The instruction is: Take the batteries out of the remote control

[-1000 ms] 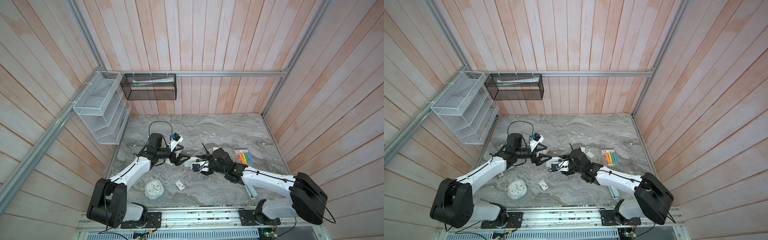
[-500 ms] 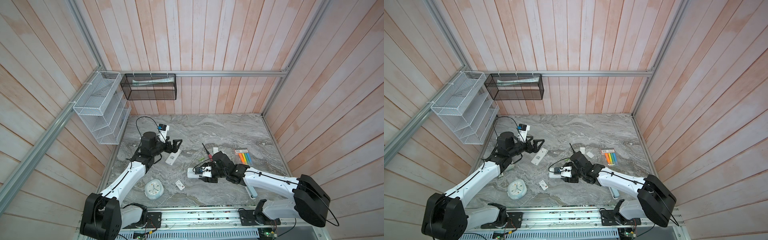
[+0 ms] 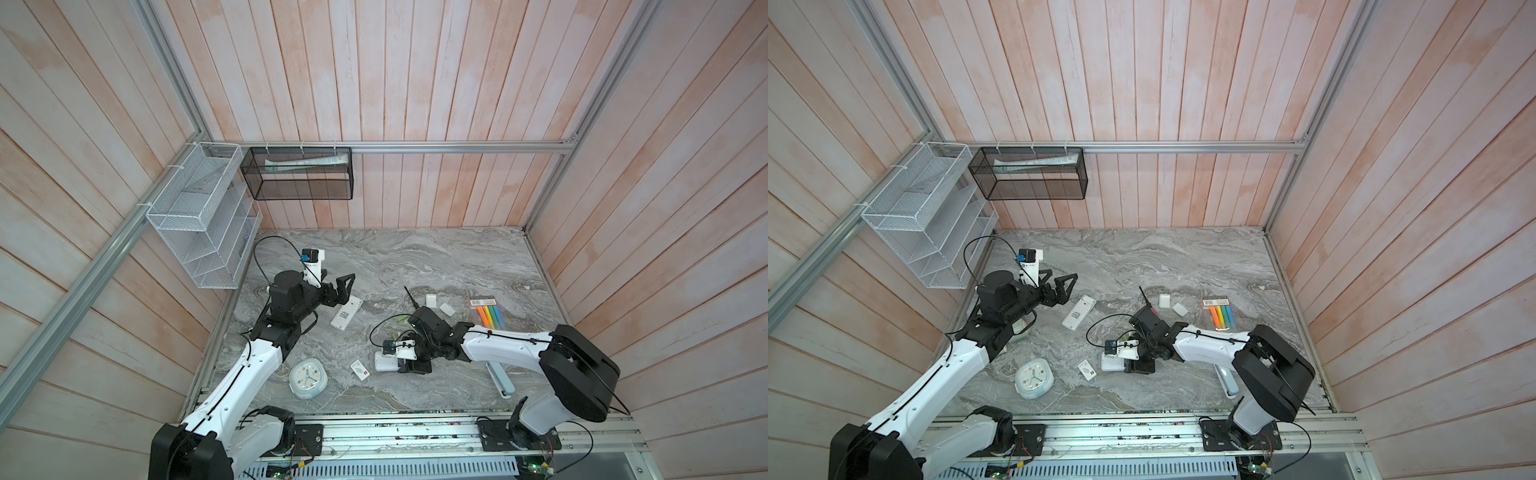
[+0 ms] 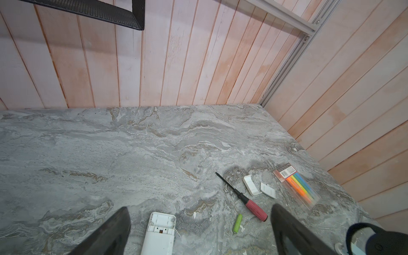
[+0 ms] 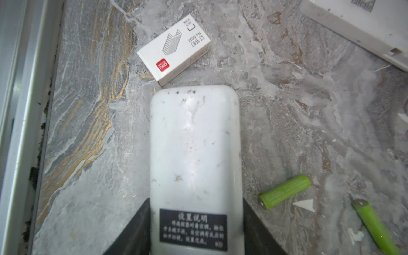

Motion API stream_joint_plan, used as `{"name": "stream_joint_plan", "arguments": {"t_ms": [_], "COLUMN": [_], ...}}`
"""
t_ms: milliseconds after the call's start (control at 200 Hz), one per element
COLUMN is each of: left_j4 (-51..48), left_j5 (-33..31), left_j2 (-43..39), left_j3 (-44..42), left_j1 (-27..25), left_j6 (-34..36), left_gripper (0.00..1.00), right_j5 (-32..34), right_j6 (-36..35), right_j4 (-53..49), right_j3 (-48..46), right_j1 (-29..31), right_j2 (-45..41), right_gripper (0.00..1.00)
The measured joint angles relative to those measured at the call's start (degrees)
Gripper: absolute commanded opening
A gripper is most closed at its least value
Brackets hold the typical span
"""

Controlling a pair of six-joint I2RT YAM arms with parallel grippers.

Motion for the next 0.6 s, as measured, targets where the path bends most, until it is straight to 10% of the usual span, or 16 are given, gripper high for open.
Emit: {"name": "stream_joint_plan", "arguments": {"t_ms": [600], "left_j4": [-0.9], "left_j5": [-1.0], "left_j2": [0.1], "left_j3": [-0.1], "left_j1": [0.0], "left_j6": [1.3], "left_gripper": [1.00], "right_j5": [-1.3], "right_j6": [-0.7], "right_j4": [-2.8], "right_j3": [6.2], "right_j1": [-2.5], "right_j2": [8.1], "right_gripper": [0.46]}}
